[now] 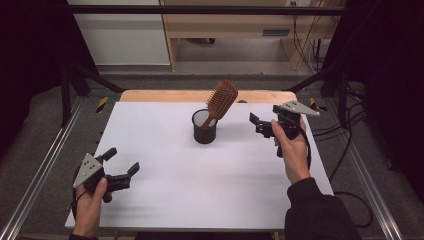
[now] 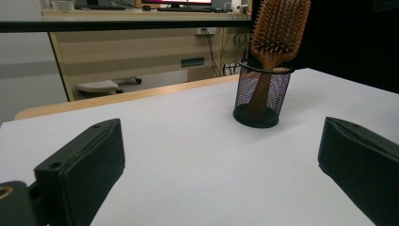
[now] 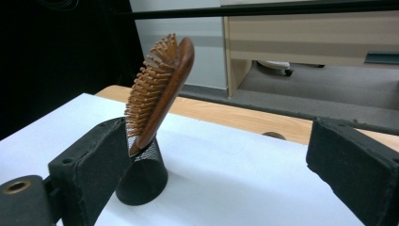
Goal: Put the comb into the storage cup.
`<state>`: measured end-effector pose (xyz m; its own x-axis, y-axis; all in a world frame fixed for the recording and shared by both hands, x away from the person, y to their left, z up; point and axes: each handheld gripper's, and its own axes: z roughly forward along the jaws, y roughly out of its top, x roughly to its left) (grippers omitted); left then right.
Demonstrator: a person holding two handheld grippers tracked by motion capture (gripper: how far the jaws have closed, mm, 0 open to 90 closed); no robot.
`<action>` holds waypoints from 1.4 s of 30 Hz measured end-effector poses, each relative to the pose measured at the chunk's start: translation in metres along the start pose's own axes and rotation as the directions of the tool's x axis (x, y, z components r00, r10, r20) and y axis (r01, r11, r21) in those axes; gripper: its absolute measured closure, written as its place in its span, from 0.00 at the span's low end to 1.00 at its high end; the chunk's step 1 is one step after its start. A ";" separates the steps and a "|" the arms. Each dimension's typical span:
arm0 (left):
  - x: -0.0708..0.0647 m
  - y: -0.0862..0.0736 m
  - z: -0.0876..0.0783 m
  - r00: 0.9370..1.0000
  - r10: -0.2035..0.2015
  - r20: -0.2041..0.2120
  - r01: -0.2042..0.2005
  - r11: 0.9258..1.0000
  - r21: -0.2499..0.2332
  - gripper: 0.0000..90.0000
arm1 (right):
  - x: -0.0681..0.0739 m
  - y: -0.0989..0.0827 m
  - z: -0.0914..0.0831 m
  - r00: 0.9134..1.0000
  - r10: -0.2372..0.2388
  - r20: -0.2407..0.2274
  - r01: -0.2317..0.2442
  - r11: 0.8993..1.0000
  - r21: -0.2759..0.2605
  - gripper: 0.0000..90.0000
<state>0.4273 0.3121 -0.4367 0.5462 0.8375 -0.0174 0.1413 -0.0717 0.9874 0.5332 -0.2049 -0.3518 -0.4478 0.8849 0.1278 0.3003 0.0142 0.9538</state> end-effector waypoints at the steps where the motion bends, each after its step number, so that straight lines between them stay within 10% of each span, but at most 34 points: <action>1: 0.000 0.000 0.000 1.000 0.001 -0.001 -0.001 1.000 0.000 0.01 | -0.001 0.000 -0.002 1.000 0.000 0.003 0.000 1.000 -0.005 0.06; 42: 0.002 -0.002 -0.008 1.000 -0.005 -0.022 0.005 1.000 -0.010 0.01 | -0.034 -0.071 -0.088 0.996 -0.053 0.070 0.061 0.991 -0.120 0.06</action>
<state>0.4220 0.3184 -0.4372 0.5273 0.8495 -0.0191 0.1356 -0.0619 0.9888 0.4527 -0.2765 -0.4000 -0.4026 0.9135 0.0577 0.1688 0.0121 0.9856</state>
